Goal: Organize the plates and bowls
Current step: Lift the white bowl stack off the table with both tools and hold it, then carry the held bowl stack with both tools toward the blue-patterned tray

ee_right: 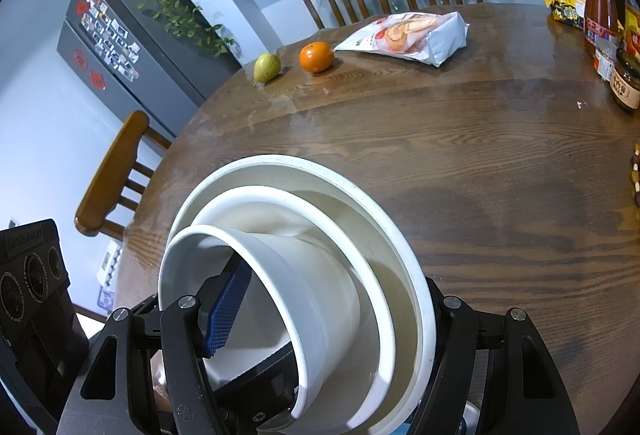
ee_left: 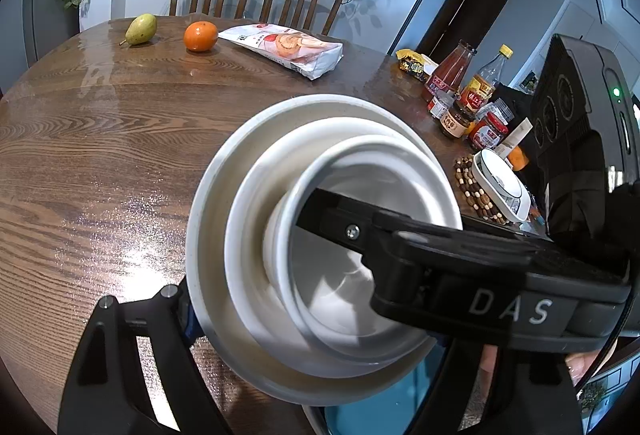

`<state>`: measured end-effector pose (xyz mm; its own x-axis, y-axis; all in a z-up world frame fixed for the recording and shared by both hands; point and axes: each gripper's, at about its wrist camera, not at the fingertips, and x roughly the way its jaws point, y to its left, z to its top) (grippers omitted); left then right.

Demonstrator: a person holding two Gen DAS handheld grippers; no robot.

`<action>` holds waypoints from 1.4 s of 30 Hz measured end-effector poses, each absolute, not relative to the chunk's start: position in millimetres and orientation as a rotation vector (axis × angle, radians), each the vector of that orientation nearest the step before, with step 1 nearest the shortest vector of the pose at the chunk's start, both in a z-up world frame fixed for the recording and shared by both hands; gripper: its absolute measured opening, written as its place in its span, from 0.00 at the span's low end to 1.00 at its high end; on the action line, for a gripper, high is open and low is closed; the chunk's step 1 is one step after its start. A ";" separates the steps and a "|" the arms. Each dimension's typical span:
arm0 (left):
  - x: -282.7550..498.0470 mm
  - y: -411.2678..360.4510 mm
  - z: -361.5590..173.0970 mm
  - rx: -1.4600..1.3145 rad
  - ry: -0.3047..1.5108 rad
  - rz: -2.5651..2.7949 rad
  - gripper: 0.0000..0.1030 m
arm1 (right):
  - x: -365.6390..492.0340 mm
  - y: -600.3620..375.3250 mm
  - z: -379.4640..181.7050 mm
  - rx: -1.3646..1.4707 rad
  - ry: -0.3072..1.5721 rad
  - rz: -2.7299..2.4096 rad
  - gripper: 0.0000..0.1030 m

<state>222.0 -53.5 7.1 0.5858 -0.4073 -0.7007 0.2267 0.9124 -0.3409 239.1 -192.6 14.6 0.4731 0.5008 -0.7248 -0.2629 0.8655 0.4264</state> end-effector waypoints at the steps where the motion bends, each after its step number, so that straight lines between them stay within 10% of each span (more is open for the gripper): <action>1: 221.6 -53.9 6.9 -0.224 0.870 -0.373 0.77 | 238.9 -192.7 14.4 0.271 0.971 0.474 0.71; 42: 202.0 -55.3 20.1 -0.221 0.841 -0.371 0.77 | 225.9 -195.3 26.9 0.262 0.939 0.487 0.71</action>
